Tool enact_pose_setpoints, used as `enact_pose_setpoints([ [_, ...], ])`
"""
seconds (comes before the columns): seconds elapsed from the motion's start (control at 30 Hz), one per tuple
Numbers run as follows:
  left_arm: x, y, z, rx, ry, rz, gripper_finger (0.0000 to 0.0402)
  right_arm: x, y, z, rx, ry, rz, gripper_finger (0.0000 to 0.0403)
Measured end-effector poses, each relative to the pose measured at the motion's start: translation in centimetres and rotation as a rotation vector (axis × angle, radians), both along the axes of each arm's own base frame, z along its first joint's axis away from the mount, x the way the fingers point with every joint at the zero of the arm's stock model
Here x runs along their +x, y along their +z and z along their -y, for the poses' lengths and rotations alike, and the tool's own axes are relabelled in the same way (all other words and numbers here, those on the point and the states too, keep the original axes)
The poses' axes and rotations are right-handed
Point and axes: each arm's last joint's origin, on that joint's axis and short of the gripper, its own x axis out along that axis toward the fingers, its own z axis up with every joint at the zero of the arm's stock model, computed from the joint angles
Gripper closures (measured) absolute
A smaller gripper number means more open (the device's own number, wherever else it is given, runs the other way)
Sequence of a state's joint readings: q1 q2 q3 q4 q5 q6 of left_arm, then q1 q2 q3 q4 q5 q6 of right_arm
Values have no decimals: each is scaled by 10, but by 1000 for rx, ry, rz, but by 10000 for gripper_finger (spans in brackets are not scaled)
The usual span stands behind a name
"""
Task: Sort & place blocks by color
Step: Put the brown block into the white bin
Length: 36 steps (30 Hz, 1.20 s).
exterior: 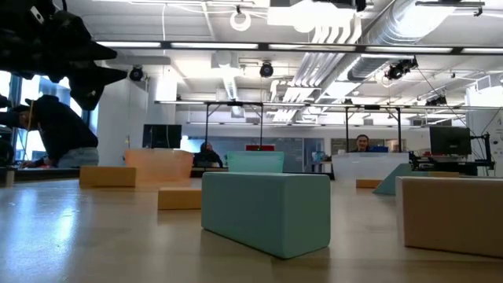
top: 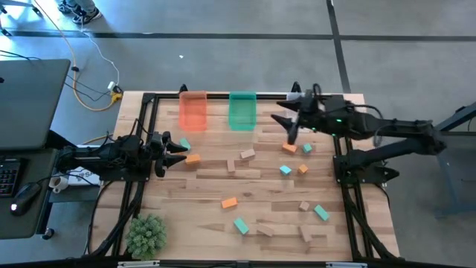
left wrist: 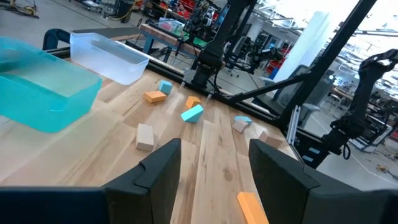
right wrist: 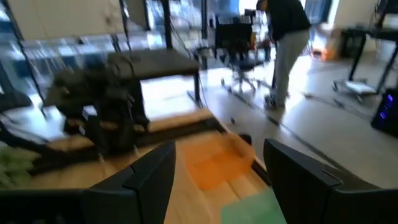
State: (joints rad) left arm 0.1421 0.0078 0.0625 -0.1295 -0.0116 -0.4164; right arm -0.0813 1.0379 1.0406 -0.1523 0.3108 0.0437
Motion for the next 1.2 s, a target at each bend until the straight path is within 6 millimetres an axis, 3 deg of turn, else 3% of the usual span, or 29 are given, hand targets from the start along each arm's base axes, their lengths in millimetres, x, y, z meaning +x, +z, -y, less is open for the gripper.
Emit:
enact_pose_setpoints([
  [0.47,0,0,0,-3,1,1,223,70,-52,25,133,210,-394,171],
  [0.87,0,0,0,-3,0,0,223,116,-127,37,130,373,-645,171],
  [1.2,0,0,0,-3,0,0,223,136,-185,39,146,466,-810,171],
])
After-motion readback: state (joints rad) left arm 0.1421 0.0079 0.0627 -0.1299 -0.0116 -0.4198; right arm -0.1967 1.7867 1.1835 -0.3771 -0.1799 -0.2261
